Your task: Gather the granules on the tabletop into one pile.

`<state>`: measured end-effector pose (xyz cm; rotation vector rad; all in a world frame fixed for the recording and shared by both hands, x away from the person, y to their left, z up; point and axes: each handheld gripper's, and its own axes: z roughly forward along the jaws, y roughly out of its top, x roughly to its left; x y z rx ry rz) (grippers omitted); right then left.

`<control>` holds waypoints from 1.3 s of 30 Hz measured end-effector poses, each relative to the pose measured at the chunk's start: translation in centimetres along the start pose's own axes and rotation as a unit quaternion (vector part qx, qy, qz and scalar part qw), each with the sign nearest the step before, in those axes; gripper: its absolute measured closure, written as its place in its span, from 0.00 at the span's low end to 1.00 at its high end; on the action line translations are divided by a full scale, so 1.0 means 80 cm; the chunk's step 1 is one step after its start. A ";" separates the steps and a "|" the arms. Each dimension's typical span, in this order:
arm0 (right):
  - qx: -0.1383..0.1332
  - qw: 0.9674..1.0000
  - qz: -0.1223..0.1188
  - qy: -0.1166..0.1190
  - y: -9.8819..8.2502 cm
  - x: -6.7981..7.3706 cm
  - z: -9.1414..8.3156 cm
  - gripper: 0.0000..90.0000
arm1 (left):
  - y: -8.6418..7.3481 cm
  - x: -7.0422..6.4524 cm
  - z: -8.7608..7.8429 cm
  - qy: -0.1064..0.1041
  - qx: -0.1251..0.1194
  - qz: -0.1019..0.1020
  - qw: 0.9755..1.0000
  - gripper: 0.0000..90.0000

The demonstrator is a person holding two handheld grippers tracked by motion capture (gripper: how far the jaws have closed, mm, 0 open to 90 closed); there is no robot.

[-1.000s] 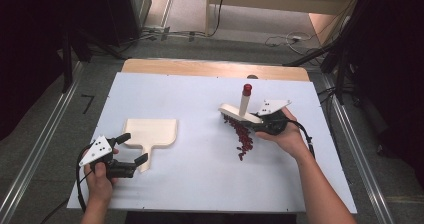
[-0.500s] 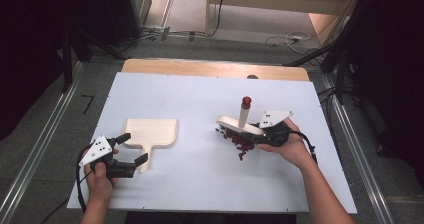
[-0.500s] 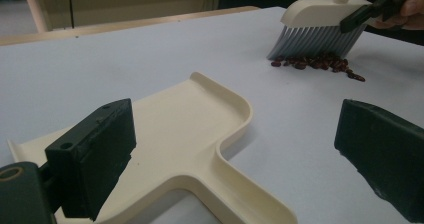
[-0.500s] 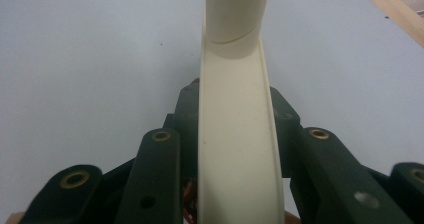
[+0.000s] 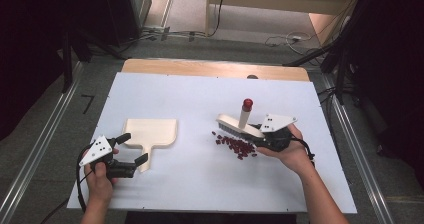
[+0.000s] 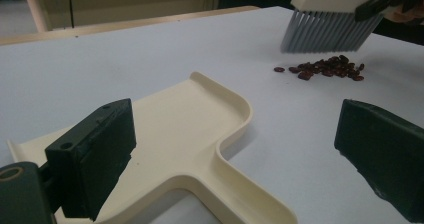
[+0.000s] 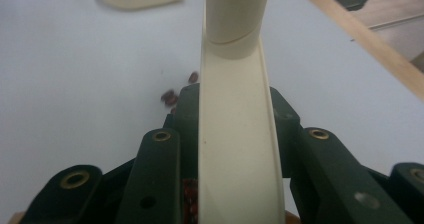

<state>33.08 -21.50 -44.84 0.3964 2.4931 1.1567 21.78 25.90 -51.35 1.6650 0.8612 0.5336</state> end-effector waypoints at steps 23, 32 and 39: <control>0.022 0.955 0.288 -0.066 0.022 0.064 0.054 0.73 | 0.000 0.001 0.000 -0.001 0.000 0.000 1.000 0.03; 0.007 0.954 0.289 -0.076 -0.004 0.053 0.020 0.73 | 0.000 0.000 0.001 0.000 0.004 0.003 1.000 0.03; -0.014 0.977 0.213 -0.027 0.001 0.046 -0.014 0.73 | 0.000 -0.001 0.001 0.000 0.004 0.003 1.000 0.03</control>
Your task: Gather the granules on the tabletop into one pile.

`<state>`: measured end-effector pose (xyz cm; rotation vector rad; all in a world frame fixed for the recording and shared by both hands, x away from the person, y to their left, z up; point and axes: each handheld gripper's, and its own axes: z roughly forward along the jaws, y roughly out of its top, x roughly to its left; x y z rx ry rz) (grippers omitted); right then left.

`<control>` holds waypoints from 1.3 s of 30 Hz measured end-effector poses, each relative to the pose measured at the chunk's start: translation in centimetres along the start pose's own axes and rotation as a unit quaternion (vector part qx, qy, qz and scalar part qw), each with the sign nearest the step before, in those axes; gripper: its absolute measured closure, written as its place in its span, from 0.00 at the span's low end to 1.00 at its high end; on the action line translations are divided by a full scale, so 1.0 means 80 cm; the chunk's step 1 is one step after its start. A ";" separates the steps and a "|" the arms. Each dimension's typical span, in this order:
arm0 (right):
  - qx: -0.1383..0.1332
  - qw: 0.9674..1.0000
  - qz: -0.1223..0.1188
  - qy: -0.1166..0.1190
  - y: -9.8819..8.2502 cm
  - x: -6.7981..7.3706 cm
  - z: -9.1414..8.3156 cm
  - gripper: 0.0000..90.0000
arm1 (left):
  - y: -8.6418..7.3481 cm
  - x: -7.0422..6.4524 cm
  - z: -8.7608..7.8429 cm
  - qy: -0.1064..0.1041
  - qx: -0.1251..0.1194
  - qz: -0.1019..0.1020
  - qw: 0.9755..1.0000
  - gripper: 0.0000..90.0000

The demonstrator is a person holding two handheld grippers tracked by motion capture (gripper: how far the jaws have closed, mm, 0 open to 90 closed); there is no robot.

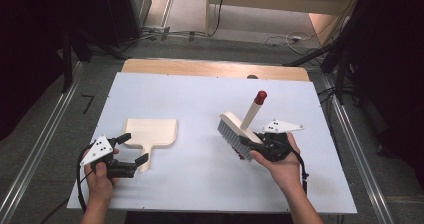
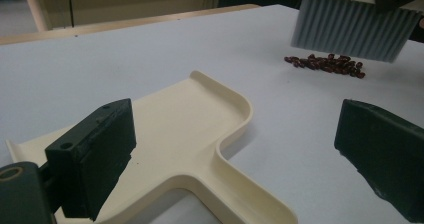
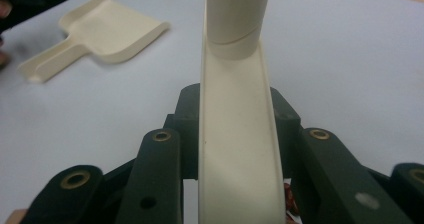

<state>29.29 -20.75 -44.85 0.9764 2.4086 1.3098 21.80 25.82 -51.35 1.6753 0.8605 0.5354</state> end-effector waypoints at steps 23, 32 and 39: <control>0.028 0.991 -0.114 0.064 -0.007 -0.040 0.021 0.73 | 0.000 0.000 0.001 0.000 0.002 0.000 1.000 0.03; 0.038 0.983 -0.133 0.120 -0.008 -0.020 0.005 0.73 | 0.000 0.000 0.001 -0.001 0.002 0.000 1.000 0.03; 0.048 0.983 -0.133 0.120 -0.013 -0.030 0.020 0.73 | 0.000 -0.001 0.001 -0.001 0.002 0.001 1.000 0.03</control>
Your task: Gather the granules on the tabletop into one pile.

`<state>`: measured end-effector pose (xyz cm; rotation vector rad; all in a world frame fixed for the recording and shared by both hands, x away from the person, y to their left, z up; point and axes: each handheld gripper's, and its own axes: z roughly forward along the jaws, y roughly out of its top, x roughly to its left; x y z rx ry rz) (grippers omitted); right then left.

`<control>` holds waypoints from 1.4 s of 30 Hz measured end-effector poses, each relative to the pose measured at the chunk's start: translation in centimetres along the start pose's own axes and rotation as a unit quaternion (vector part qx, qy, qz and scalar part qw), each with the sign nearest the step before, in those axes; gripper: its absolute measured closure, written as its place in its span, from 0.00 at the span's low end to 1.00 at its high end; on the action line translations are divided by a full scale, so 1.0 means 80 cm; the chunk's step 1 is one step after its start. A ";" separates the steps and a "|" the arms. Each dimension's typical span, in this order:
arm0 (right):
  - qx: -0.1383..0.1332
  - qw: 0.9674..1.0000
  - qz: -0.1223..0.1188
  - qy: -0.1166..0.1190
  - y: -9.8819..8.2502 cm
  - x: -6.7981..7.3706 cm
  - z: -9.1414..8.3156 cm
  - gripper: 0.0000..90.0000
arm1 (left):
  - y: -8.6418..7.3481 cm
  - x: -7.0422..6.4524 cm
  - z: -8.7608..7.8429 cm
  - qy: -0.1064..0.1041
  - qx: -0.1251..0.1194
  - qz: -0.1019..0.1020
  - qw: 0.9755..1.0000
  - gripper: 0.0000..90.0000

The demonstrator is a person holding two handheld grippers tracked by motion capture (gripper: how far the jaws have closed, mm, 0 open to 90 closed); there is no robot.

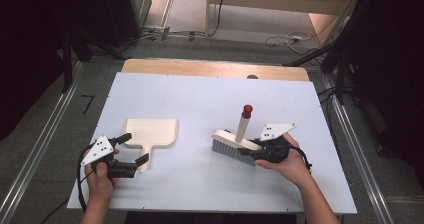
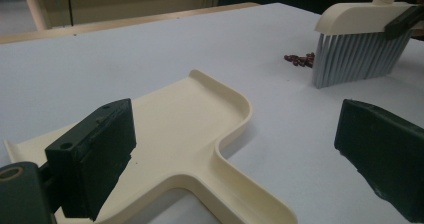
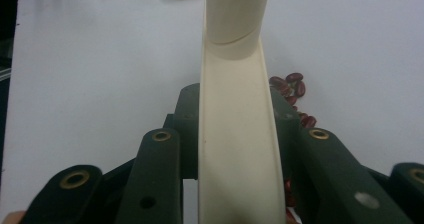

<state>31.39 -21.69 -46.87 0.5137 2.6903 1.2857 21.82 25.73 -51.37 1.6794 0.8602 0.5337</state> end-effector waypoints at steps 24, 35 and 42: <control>-0.026 0.971 0.090 -0.220 -0.002 -0.013 -0.045 0.72 | 0.001 0.001 -0.001 0.000 -0.006 -0.005 1.000 0.03; -0.018 0.960 0.102 -0.260 -0.014 0.017 -0.007 0.72 | 0.001 0.000 0.000 0.012 0.000 -0.013 1.000 0.02; -0.023 0.959 0.094 -0.268 -0.010 0.024 -0.002 0.73 | 0.004 -0.001 0.003 0.033 0.026 -0.017 0.999 0.03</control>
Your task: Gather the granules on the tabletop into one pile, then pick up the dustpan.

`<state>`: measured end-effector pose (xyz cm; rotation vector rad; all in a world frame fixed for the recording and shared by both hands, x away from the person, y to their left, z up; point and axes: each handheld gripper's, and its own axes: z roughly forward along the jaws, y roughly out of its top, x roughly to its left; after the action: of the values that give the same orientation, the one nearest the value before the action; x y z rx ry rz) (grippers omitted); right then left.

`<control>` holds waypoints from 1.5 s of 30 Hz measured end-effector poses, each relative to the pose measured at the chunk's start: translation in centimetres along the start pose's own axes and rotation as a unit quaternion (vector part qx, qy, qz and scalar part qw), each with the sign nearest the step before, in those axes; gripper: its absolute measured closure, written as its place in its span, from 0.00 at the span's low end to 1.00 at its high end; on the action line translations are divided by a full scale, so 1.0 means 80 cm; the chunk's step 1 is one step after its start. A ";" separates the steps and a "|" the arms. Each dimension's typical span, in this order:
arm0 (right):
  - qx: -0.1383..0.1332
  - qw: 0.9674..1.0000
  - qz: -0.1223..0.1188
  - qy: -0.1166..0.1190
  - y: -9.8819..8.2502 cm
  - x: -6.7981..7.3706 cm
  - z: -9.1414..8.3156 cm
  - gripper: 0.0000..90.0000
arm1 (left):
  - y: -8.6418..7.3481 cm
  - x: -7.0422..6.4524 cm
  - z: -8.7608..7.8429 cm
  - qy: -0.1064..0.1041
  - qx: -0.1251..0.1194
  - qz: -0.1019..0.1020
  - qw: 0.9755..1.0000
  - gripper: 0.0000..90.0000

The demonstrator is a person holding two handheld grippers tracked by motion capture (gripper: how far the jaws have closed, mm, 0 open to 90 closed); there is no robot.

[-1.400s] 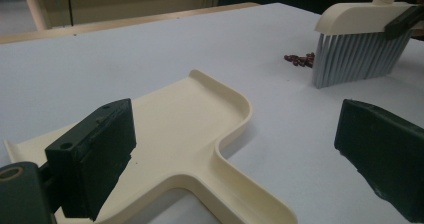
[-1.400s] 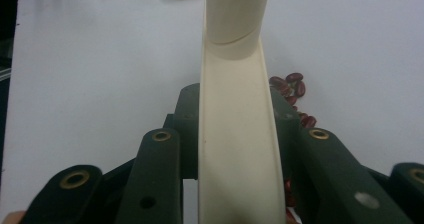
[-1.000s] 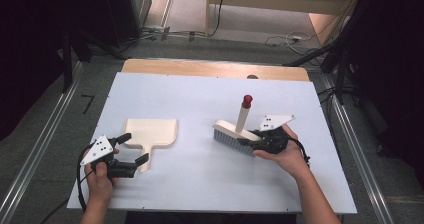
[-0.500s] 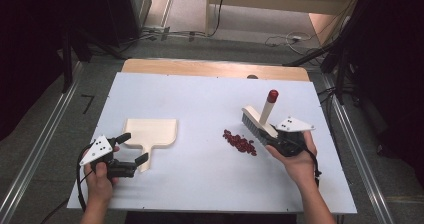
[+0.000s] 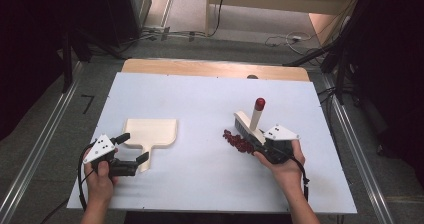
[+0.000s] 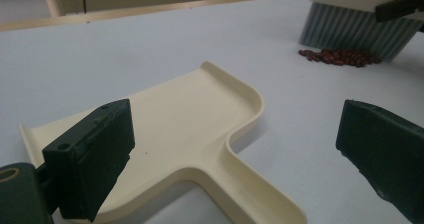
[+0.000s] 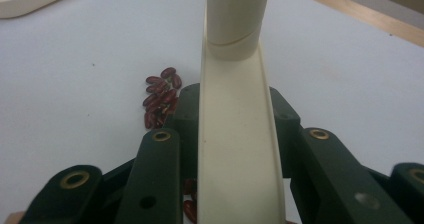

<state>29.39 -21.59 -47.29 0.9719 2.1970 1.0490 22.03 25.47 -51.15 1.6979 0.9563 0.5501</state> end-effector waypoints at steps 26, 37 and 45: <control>-0.136 0.984 0.105 -0.051 -0.026 -0.083 -0.091 0.73 | 0.041 -0.027 -0.013 0.052 -0.023 -0.033 0.998 0.04; -0.147 0.983 0.097 -0.051 -0.029 -0.093 -0.103 0.72 | 0.050 -0.029 -0.025 0.090 -0.022 -0.046 0.995 0.05; -0.148 0.983 0.098 -0.044 -0.030 -0.095 -0.100 0.72 | 0.048 -0.039 -0.021 0.146 0.003 -0.076 0.986 0.20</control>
<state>27.56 -32.11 -43.58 1.0877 1.8361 1.3499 20.26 23.46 -46.74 1.5595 1.2876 0.7066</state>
